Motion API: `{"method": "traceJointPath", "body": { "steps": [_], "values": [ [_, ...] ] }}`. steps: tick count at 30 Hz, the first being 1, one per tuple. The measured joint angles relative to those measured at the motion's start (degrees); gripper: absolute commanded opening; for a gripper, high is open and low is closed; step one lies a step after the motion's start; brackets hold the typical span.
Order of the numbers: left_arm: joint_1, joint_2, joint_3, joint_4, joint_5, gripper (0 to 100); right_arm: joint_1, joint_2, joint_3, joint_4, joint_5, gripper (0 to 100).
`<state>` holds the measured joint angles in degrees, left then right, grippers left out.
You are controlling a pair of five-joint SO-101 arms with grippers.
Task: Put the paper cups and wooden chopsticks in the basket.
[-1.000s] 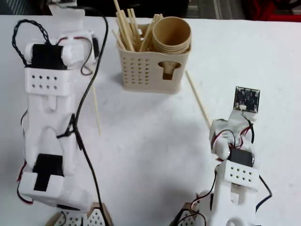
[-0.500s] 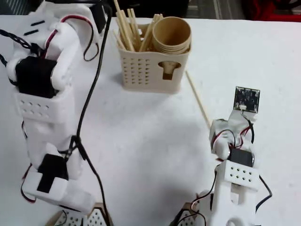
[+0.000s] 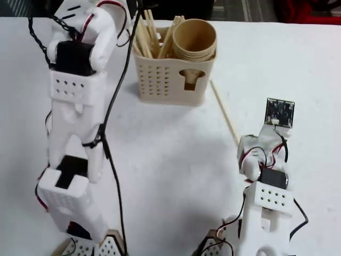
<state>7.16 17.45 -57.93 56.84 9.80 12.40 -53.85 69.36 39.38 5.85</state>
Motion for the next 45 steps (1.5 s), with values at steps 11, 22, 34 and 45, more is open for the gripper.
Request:
{"method": "traceJointPath", "body": {
  "steps": [11, 22, 34, 45],
  "values": [
    [0.0, 0.44, -0.97, 10.55, -1.05, 20, 0.0, 0.0, 0.0, 0.0, 0.0, 2.3],
    [0.0, -8.88, -8.88, 37.71, -16.09, 12, 0.0, 0.0, -0.53, 1.49, 3.96, 6.3],
    [-1.67, -23.74, -1.67, 45.45, -18.81, 12, -8.09, 1.58, -8.18, 14.15, 9.32, 10.9],
    [-6.07, -43.69, 30.86, 45.19, -18.81, 12, -7.82, 32.18, -24.53, 17.85, 15.38, 10.9]
  ]
}}
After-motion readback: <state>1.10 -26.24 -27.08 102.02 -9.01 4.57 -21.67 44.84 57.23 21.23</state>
